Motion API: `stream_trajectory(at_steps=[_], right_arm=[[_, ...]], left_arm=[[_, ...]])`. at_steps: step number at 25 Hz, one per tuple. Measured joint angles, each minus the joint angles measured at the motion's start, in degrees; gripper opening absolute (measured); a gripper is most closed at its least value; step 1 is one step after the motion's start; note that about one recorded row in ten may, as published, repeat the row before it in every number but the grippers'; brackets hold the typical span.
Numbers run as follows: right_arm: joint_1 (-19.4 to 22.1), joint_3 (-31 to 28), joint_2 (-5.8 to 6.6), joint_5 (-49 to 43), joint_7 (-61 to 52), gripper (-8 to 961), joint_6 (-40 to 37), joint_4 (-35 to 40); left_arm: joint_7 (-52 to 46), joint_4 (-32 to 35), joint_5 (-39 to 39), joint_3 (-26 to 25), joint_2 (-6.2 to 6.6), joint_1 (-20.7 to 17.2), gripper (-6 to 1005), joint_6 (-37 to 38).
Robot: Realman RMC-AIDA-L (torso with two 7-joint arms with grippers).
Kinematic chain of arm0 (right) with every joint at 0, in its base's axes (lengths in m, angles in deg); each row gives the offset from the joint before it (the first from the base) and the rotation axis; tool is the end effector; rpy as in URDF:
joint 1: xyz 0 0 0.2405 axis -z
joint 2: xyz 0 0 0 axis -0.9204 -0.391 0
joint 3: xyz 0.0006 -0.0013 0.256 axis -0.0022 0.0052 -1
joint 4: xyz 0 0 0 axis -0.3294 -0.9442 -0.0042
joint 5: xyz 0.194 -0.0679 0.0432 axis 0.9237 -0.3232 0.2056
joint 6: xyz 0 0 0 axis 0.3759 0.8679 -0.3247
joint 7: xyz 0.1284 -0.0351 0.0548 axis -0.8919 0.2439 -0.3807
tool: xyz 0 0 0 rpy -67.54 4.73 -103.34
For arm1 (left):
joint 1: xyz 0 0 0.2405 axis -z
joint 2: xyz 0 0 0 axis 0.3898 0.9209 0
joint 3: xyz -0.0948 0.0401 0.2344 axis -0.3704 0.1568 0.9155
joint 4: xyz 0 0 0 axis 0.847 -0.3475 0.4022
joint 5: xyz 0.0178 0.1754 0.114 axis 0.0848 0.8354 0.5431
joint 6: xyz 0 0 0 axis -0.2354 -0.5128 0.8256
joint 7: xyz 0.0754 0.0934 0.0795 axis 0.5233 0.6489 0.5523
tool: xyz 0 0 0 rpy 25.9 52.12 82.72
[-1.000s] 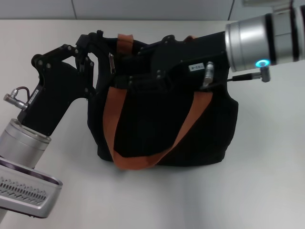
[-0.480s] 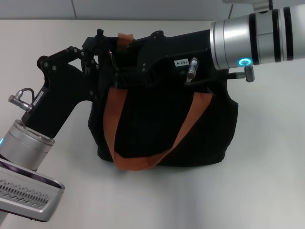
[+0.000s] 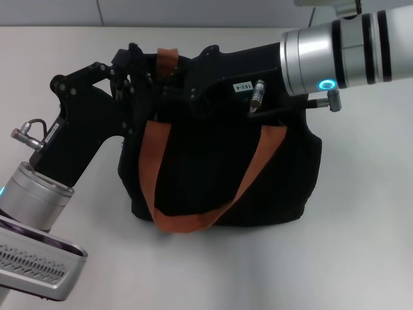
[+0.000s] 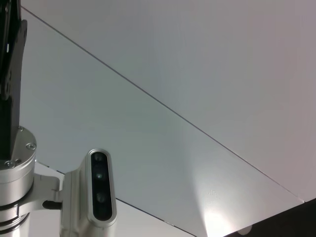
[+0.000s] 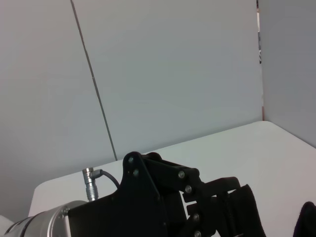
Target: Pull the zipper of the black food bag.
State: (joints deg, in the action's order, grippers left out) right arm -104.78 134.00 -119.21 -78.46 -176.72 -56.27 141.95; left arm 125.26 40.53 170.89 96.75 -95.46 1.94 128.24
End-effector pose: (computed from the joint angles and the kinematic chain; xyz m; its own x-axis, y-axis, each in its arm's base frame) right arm 0.0760 0.3607 -0.0524 0.8919 -0.2241 -0.3929 -0.2670 -0.9620 -0.0575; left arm -0.2503 0.2601 -0.0386 0.7358 -0.6767 -0.0268 -0.0859 -0.0540 -0.9948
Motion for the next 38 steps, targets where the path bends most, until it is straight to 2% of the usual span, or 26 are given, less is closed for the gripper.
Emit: stream_trajectory(at_steps=[4,9,21,29,34,38], right_arm=[[-0.56,0.58,0.00,-0.21,-0.01,147,0.06,-0.23],[-0.72,0.62,0.00,-0.40,0.39,79,0.35,-0.31],[-0.27,0.14,0.15,-7.31,-2.45,32,0.18,1.36],[3.80,-2.01,0.11,-8.43,-3.37,27,-2.24,6.04],[4.60,-5.19,0.05,-8.01,-3.37,24,-5.05,7.08],[4.48,-5.48,0.06,-6.87,-3.37,4,-5.41,6.80]], left_arm=[[0.00,0.00,0.03,0.09,0.00,-0.01,17,0.27],[0.00,0.00,0.05,0.12,0.00,-0.07,17,0.41],[0.00,-0.03,0.08,-0.34,-0.01,-0.88,18,0.12],[-0.32,0.02,-0.58,-1.65,0.02,-1.55,18,0.03],[-0.33,0.01,-0.45,-1.65,0.00,-1.60,17,0.04],[-0.29,-0.11,-0.19,-1.65,0.00,-1.58,17,0.10]])
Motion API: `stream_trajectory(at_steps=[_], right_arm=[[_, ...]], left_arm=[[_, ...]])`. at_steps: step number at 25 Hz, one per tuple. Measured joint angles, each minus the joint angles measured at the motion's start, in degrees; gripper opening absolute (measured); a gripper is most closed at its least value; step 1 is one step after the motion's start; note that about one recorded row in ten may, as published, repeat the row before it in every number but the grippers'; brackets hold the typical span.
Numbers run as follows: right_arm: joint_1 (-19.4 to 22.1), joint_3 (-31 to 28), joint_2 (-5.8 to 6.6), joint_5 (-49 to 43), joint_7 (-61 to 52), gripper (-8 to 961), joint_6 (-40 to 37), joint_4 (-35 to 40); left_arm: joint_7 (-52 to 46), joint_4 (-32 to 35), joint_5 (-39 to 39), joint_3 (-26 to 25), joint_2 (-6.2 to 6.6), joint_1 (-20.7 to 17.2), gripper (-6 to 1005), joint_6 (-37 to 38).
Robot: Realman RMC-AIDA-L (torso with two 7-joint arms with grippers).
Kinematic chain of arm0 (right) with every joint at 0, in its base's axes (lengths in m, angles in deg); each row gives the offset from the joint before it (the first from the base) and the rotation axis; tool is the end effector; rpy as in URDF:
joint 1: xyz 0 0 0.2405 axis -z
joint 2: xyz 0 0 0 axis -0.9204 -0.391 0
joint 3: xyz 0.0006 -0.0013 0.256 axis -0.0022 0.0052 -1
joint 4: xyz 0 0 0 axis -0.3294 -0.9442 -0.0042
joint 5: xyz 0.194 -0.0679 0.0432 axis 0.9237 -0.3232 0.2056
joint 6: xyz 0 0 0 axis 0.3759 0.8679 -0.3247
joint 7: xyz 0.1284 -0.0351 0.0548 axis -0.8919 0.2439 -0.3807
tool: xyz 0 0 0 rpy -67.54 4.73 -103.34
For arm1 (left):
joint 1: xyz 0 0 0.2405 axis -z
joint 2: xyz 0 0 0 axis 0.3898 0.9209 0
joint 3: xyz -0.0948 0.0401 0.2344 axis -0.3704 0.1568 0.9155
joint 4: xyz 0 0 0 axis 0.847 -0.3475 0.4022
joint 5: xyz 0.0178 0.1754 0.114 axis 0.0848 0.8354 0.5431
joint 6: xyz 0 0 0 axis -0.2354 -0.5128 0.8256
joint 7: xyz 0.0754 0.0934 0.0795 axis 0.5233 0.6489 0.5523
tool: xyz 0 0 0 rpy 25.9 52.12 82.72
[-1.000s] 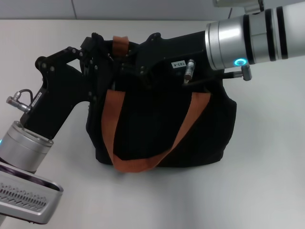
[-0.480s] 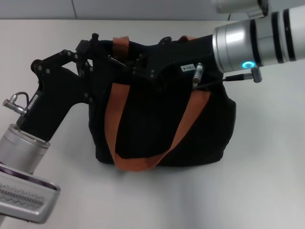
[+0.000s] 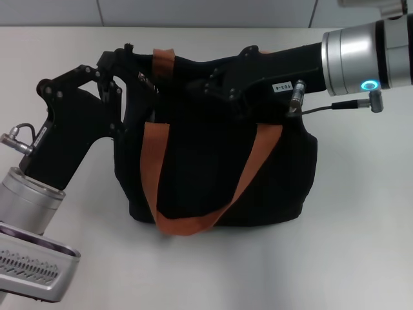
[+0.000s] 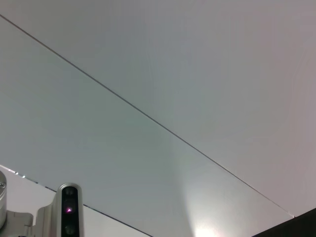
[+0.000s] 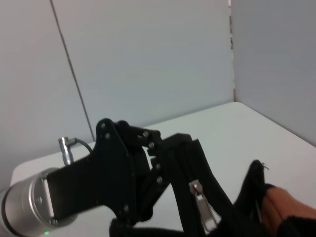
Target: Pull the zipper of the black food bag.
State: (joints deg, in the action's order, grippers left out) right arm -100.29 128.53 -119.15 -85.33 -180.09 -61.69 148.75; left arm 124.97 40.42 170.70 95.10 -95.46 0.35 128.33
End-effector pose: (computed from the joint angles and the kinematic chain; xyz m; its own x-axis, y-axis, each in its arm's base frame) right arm 0.0973 0.3573 -0.0253 0.9031 -0.2411 -0.3554 -0.2971 -0.9483 -0.1115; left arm -0.2581 0.2558 -0.0350 0.7650 -0.6434 -0.0280 -0.0665 -0.0356 -0.9971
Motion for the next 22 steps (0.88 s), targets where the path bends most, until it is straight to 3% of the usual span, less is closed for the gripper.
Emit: stream_trajectory(at_steps=[6,11,16,22], right_arm=[[-0.78,0.75,0.01,0.77,0.91,19,0.35,0.25],[-1.98,3.46,-0.06,0.78,1.48,179,2.17,0.15],[-2.82,6.53,-0.04,0.47,2.09,264,4.67,0.05],[-2.94,7.55,-0.05,0.38,2.29,263,7.10,0.16]], left_arm=[[0.11,-0.24,0.11,0.07,0.00,0.17,17,-0.03],[0.13,-0.25,0.13,0.03,0.00,0.18,17,0.00],[0.15,-0.24,0.15,0.20,0.00,0.25,18,0.03],[0.17,-0.24,0.15,0.28,0.00,0.25,18,0.16]])
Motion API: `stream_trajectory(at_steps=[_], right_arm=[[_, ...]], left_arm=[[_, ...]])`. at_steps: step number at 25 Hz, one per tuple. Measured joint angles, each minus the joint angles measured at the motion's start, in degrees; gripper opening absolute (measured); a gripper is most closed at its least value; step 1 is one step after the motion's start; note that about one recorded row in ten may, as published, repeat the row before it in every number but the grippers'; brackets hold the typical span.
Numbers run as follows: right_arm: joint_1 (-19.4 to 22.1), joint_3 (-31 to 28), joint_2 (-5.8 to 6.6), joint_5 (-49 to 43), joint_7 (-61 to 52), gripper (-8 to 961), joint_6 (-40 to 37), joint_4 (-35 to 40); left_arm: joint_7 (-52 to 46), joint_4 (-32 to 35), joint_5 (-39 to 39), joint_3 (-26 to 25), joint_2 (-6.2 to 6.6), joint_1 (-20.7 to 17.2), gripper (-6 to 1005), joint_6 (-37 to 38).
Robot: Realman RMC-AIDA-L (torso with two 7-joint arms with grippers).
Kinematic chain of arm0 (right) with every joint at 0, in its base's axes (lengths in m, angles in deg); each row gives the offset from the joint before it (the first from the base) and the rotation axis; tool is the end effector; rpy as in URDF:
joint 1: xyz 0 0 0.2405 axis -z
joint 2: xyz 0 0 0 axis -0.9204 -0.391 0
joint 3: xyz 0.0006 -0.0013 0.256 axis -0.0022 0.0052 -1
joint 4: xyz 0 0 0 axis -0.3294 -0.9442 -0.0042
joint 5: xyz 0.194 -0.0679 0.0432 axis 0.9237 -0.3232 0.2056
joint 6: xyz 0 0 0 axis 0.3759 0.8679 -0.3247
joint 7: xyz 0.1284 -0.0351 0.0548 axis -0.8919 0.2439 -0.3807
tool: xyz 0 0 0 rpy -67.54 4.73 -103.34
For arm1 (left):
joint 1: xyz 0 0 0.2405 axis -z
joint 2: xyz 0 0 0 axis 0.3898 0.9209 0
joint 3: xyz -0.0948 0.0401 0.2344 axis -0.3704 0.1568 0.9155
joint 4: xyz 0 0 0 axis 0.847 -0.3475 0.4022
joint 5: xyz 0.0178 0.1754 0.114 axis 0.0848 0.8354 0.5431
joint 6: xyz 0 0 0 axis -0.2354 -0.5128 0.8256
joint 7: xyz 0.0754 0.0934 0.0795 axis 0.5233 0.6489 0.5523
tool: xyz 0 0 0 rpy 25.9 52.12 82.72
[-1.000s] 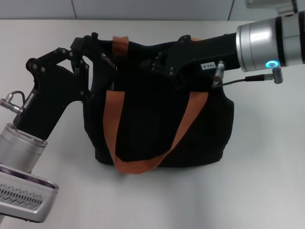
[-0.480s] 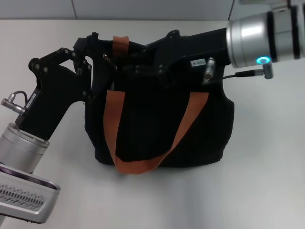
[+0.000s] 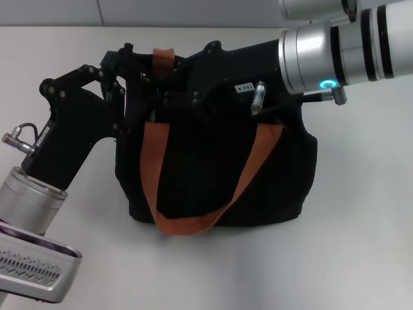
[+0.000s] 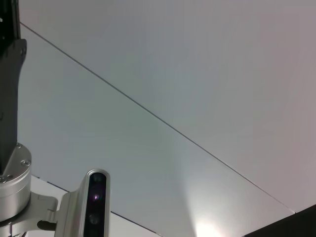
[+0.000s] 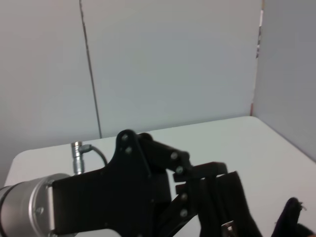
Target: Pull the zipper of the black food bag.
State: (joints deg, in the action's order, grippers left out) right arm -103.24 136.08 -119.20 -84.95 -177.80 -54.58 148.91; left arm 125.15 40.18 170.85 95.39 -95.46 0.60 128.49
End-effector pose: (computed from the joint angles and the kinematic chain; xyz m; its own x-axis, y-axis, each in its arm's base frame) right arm 0.0691 0.3575 -0.0485 0.9376 -0.1157 -0.3278 -0.1733 -0.9730 -0.1522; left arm -0.2559 0.2558 -0.0361 0.7583 -0.6515 -0.0251 -0.0667 -0.0392 -0.9970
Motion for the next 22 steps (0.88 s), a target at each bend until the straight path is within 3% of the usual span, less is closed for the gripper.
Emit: stream_trajectory(at_steps=[22], right_arm=[[-2.14,2.59,-0.01,-0.94,1.47,261,3.26,-1.02]], left_arm=[[0.03,0.00,0.01,0.16,0.00,0.04,18,0.06]])
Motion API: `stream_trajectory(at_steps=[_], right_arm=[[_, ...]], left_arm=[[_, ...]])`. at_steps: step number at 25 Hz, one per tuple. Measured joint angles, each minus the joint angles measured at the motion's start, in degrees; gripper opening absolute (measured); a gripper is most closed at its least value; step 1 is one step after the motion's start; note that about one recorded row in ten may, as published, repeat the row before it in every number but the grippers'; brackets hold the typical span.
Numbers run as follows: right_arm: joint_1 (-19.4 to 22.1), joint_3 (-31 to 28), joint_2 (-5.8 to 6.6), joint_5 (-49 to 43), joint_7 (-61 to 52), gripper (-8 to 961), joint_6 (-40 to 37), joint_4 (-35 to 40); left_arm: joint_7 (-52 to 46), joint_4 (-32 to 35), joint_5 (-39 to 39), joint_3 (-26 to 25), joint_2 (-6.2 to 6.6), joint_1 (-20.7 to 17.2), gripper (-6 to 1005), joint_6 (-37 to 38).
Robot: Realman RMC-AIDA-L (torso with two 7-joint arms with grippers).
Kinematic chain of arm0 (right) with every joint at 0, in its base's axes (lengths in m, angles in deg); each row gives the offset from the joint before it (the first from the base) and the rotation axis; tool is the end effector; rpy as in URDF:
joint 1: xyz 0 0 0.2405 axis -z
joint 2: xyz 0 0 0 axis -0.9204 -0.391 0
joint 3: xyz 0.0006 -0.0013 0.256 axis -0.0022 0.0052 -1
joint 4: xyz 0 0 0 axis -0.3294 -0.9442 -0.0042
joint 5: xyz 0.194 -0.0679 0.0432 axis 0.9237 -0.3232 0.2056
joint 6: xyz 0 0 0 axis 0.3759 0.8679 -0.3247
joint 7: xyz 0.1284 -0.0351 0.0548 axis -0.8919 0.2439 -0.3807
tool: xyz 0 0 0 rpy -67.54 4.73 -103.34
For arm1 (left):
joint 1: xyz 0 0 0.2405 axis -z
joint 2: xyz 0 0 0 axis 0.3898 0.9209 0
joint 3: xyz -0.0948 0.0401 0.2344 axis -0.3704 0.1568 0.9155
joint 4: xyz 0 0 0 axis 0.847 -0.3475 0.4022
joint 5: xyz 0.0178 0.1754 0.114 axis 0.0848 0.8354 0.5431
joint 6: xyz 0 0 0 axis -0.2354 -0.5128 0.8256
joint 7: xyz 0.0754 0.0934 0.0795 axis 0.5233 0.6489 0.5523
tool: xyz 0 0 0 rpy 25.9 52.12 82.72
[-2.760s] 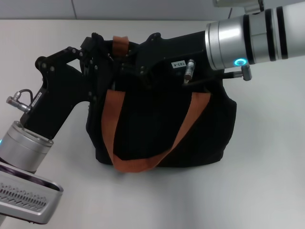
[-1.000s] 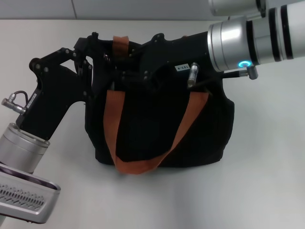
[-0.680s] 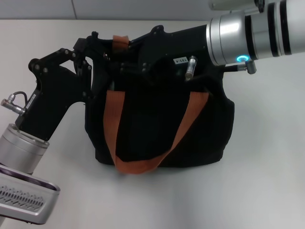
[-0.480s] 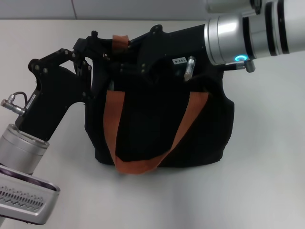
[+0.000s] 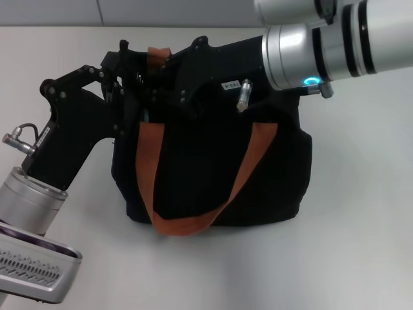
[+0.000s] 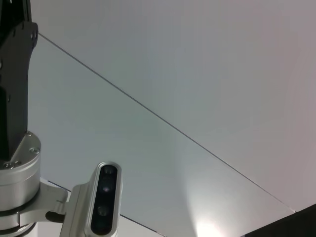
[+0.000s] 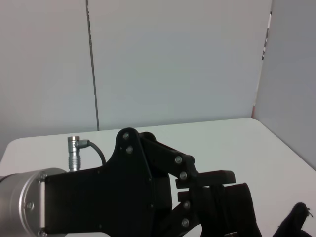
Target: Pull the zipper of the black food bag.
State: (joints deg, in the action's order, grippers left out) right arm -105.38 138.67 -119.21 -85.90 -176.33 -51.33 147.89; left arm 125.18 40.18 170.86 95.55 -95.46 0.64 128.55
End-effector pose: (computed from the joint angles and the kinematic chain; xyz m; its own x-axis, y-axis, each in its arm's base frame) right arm 0.0591 0.3609 -0.0587 0.9527 -0.0523 -0.2993 -0.1112 -0.9767 -0.1834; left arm -0.2556 0.2556 -0.0363 0.7563 -0.6538 -0.0248 -0.0677 -0.0405 -0.9969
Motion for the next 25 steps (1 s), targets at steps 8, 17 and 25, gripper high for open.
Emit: stream_trajectory(at_steps=[8,17,25], right_arm=[[-0.38,0.49,0.08,-0.67,-0.02,184,0.47,0.00],[-0.30,-0.31,0.18,-0.76,-0.32,40,-2.40,1.11],[-0.59,-2.86,0.29,-1.95,-1.09,13,-5.01,1.50]], left_arm=[[0.00,0.06,0.16,0.03,0.00,0.18,18,-0.01],[-0.01,0.31,0.17,-0.30,0.00,-0.10,18,-0.22],[-0.01,0.52,0.08,-0.41,0.00,-0.29,17,-0.33]])
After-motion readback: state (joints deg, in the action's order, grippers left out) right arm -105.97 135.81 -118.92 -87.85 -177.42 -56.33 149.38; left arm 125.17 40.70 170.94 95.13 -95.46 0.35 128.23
